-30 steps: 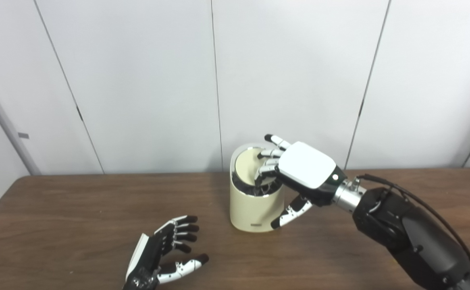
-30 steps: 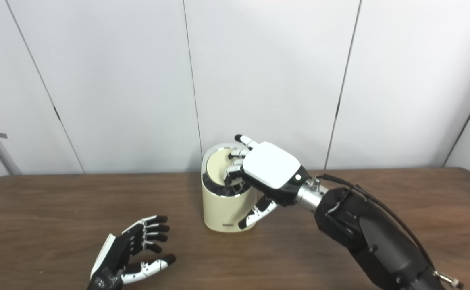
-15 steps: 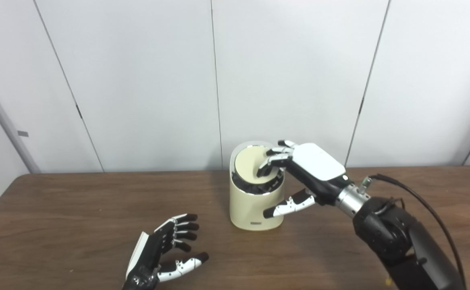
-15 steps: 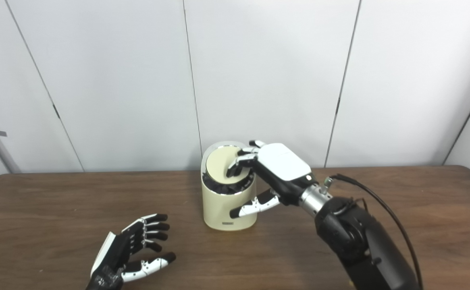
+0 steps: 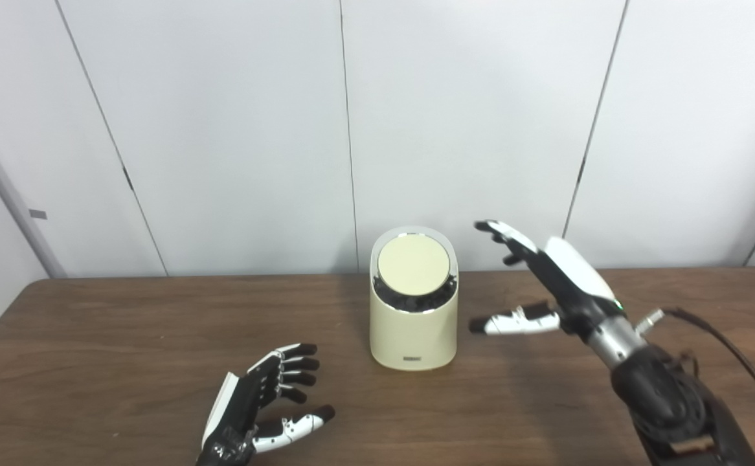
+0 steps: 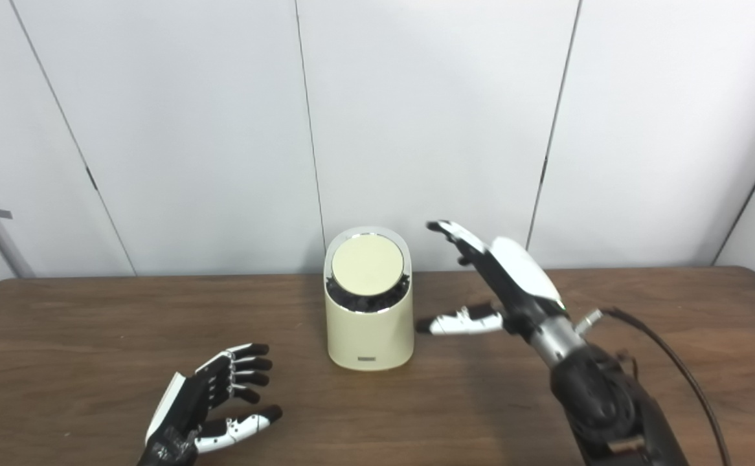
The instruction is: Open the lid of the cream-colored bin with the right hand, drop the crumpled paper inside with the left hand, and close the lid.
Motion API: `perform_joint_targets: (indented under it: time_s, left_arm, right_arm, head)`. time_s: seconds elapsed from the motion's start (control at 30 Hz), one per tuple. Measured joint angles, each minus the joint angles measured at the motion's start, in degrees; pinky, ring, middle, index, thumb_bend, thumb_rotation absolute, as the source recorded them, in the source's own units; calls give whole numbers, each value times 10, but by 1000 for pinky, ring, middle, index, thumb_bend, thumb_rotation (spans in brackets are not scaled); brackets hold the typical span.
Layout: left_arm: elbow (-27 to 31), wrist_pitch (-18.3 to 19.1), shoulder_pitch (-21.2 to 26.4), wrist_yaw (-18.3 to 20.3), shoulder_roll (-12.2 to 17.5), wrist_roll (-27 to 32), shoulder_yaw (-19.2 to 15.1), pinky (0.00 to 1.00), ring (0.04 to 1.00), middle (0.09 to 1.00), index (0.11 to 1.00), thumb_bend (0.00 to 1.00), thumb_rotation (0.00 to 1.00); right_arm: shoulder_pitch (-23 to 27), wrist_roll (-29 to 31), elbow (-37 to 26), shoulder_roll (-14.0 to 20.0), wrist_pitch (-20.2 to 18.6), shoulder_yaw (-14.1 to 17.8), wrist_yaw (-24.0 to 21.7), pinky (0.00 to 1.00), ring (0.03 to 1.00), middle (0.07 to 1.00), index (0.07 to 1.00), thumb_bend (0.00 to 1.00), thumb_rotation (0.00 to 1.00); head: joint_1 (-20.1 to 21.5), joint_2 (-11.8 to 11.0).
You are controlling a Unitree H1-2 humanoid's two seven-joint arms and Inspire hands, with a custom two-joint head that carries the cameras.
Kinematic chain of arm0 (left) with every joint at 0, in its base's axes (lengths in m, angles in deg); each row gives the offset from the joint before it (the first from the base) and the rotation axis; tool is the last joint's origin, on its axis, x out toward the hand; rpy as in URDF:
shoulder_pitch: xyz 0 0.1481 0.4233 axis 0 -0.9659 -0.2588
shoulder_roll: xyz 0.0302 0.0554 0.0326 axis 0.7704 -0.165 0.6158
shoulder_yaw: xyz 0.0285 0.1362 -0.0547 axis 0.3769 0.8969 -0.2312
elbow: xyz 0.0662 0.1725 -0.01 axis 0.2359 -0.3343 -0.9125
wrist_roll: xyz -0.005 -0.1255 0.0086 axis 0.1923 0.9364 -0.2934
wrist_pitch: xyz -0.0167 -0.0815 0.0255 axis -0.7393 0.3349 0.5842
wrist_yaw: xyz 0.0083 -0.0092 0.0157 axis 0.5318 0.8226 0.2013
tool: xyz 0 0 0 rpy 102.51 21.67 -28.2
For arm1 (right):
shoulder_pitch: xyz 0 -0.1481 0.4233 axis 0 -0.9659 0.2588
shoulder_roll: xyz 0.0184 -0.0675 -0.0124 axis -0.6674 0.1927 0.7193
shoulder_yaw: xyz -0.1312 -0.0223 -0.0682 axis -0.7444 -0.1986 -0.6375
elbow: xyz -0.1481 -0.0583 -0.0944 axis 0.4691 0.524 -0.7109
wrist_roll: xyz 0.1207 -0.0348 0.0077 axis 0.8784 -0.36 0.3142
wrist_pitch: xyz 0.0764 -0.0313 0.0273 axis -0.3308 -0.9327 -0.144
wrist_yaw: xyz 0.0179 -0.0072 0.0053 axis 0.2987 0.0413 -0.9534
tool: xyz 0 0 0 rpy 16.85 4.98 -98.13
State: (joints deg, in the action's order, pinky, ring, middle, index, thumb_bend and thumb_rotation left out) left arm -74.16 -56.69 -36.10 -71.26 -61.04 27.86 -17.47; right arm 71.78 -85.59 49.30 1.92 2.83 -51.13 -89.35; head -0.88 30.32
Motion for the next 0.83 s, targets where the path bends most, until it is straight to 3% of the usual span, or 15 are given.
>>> perform_joint_targets:
  time_s: [0.3, 0.63, 0.83]
  left_arm:
    - [0, 0, 0, 0, 4, 0, -2, 572, 672, 727, 772, 666, 31]
    - [0, 0, 3, 1, 3, 2, -4, 579, 668, 727, 775, 667, 41]
    - [0, -6, 3, 1, 3, 2, -4, 583, 668, 729, 777, 666, 51]
  right_arm:
    - [-80, 27, 8, 0, 9, 6, 31, 759, 892, 964, 981, 867, 412]
    - [-113, 87, 7, -35, 29, 19, 50, 836, 902, 960, 953, 840, 279]
    - [-120, 96, 10, -44, 28, 25, 57, 871, 916, 969, 958, 826, 296]
  head:
    - [7, 1]
    - [6, 0]
    - [8, 2]
